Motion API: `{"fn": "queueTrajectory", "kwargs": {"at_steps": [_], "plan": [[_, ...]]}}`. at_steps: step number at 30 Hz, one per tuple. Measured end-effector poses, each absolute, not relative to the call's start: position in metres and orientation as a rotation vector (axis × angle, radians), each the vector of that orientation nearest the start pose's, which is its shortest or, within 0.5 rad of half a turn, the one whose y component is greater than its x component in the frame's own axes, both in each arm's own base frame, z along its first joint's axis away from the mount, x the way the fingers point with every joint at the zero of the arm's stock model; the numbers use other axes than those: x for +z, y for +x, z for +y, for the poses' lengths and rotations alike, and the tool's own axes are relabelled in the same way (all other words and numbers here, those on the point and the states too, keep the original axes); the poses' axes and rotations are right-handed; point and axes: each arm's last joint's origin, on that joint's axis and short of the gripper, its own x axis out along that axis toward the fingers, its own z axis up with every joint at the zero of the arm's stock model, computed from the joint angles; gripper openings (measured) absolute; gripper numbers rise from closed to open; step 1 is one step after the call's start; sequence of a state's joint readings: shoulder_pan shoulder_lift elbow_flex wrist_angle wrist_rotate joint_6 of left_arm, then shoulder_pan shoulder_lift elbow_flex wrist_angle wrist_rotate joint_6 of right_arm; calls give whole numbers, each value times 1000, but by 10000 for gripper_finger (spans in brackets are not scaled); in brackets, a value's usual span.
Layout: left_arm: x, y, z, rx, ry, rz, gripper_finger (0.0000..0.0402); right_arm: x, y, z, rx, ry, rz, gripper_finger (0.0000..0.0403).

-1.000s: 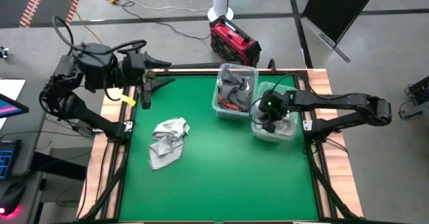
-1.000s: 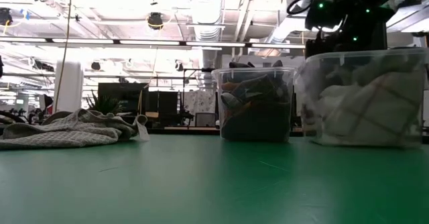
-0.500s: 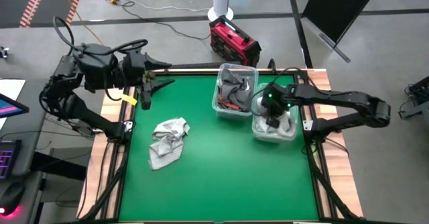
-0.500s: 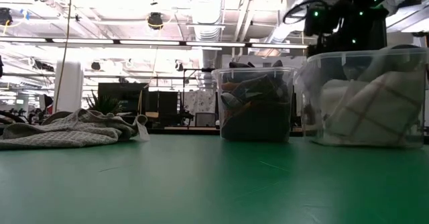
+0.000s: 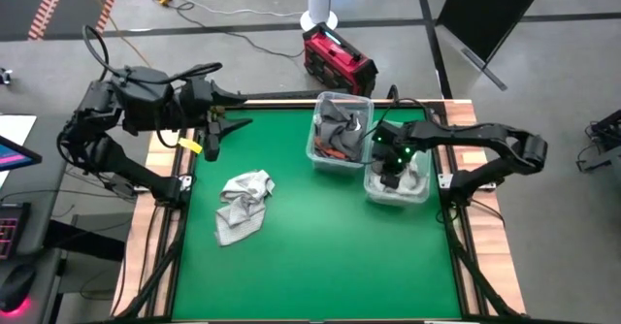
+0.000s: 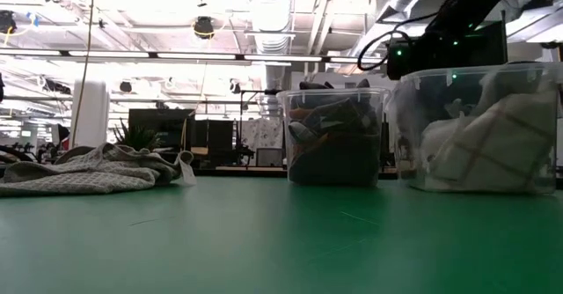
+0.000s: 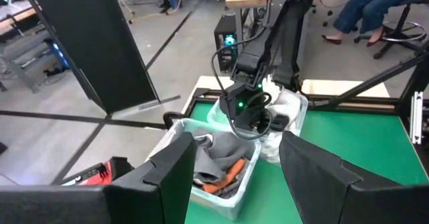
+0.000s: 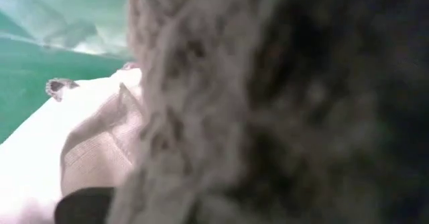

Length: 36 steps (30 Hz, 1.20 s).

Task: Sort towels by color in basket
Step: Put the top gray towel into the right transparent bin

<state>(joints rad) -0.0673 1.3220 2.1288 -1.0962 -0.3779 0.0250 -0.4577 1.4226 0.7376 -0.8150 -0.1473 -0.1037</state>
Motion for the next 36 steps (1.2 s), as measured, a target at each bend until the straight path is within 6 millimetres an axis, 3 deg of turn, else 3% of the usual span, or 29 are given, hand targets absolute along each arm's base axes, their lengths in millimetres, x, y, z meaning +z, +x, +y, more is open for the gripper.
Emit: {"fn": "queueTrajectory", "kwargs": {"at_steps": [7,13,21,27,36], "plan": [[551,172,-1,305,89,286,205,161,191,-94,-181,401,1436,60],[551,172,-1,306,80,283,205,171,180,-100,-288,516,1427,137],[552,172,-1,307,73,274,206,224,168,-113,-410,602,1543,243],[552,173,-1,307,72,275,206,263,167,-117,-473,561,1582,253],[552,173,-4,298,25,267,206,301,158,-120,-662,572,1602,253]]}}
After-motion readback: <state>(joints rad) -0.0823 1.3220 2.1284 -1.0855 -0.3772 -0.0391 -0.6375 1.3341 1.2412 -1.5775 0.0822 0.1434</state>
